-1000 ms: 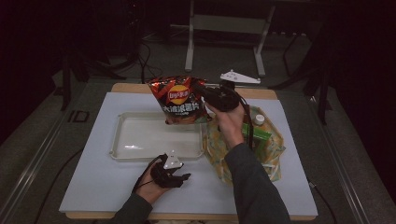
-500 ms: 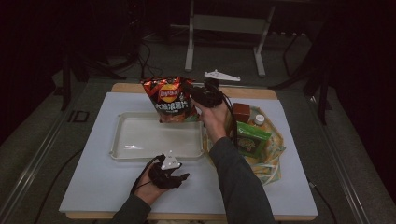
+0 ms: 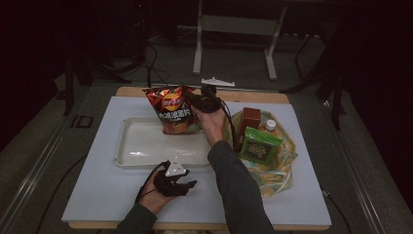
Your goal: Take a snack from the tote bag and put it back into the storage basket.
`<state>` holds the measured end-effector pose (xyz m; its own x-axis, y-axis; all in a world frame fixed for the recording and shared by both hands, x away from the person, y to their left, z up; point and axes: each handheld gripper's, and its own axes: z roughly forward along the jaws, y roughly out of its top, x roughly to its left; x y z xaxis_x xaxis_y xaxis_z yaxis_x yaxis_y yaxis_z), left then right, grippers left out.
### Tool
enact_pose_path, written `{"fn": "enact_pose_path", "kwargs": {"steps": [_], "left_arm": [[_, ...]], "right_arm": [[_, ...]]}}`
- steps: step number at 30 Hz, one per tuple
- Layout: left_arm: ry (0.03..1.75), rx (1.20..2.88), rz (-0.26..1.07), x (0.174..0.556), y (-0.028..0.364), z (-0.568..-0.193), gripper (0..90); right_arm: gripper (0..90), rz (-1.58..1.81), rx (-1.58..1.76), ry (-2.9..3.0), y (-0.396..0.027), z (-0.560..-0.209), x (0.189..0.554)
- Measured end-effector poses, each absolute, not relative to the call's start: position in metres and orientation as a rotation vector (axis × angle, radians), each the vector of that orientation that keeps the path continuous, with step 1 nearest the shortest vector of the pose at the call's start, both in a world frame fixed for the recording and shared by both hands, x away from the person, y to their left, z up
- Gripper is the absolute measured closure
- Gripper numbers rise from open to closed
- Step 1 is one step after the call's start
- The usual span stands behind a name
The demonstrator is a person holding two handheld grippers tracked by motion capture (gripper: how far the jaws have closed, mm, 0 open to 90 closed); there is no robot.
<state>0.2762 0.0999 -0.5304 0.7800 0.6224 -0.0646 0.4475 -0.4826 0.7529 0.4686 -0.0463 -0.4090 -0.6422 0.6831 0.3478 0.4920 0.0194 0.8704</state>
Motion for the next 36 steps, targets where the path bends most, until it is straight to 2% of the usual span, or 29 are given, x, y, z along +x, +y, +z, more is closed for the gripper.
{"fn": "enact_pose_path", "kwargs": {"steps": [12, 25, 36], "left_arm": [[0.804, 2.141, 0.263, 0.276, 0.103, -0.530, 49.5], [0.816, 2.124, 0.262, 0.275, 0.106, -0.529, 49.6], [0.817, 2.124, 0.263, 0.275, 0.106, -0.529, 49.6]], "right_arm": [[87.2, 1.622, 1.342, 2.106, -0.065, -0.428, 0.483], [83.6, 1.557, 1.335, 2.085, -0.065, -0.422, 0.489], [64.0, 1.465, 1.321, 2.097, -0.063, -0.429, 0.485]]}}
